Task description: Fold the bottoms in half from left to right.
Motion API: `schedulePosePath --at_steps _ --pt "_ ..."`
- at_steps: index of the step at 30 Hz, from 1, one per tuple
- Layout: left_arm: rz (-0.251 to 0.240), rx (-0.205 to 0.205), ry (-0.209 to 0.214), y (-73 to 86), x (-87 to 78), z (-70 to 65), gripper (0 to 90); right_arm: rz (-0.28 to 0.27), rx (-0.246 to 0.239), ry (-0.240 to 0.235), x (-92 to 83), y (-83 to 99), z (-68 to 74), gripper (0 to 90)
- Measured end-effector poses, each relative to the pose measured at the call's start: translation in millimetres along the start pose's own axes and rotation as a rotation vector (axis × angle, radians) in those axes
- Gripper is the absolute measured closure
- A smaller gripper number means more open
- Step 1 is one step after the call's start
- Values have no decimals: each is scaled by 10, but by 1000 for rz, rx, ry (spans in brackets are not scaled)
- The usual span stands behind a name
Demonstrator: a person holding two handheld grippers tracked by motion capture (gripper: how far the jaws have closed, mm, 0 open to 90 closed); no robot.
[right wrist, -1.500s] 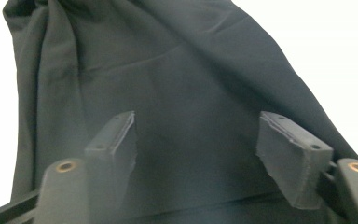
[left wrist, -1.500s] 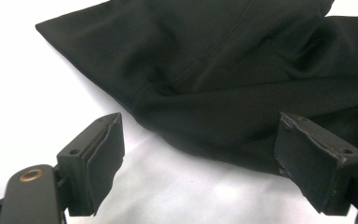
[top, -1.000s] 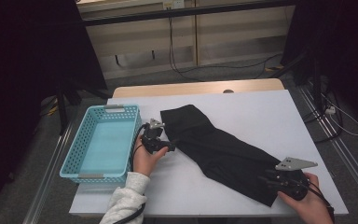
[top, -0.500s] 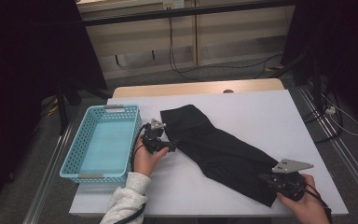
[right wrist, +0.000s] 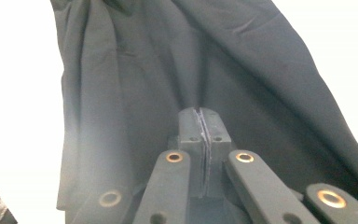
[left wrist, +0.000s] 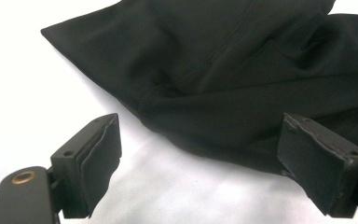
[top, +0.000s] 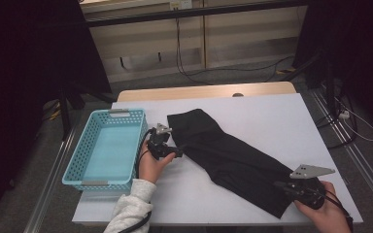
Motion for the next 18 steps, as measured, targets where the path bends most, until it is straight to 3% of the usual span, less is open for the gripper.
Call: schedulePosePath --at_steps 10,16,18 --pt "12 1 3 10 11 -9 140 14 14 15 -61 120 -93 889" --pt "7 6 1 8 26 -3 140 5 0 9 -61 88 -42 887" --pt "12 7 3 13 32 -7 140 2 7 3 -44 84 -21 836"
Point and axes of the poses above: each handheld gripper's, and its own axes: x roughly forward along the jaws, y roughly out of its underside, z roughly to its left, the point moved 10 cm from there along x, roughly forward along the jaws, and after that the axes turned 15 degrees about y, right-handed, at the moved point
